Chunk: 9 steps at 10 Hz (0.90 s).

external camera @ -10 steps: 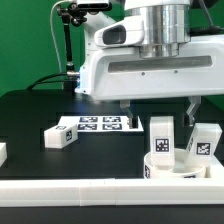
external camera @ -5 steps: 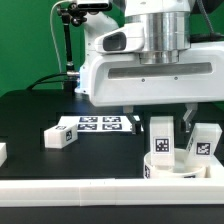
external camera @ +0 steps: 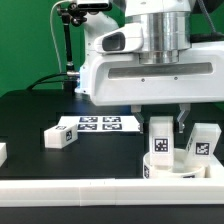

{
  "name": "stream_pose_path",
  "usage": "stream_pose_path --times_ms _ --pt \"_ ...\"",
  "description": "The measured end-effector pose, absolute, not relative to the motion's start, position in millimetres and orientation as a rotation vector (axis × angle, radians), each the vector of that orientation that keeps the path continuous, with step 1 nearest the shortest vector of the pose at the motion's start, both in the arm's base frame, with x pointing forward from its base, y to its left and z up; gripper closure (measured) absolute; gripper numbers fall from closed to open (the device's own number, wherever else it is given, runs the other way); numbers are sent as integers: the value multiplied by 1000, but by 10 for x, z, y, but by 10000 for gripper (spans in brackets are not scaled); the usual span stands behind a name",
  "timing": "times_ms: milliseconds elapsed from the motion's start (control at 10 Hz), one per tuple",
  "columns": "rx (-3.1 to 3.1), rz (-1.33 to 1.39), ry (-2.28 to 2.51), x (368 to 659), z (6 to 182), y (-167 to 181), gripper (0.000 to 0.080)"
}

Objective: Assemble stool

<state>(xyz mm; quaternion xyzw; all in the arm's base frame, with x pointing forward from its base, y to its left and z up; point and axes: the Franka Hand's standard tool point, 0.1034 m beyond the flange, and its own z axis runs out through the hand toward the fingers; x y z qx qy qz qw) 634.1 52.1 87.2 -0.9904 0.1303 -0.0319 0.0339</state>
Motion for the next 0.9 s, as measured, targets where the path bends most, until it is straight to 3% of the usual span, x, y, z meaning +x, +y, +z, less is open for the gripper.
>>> stream_pose_path --times_ms 900 --pt "-2587 -100 1491 6351 865 427 459"
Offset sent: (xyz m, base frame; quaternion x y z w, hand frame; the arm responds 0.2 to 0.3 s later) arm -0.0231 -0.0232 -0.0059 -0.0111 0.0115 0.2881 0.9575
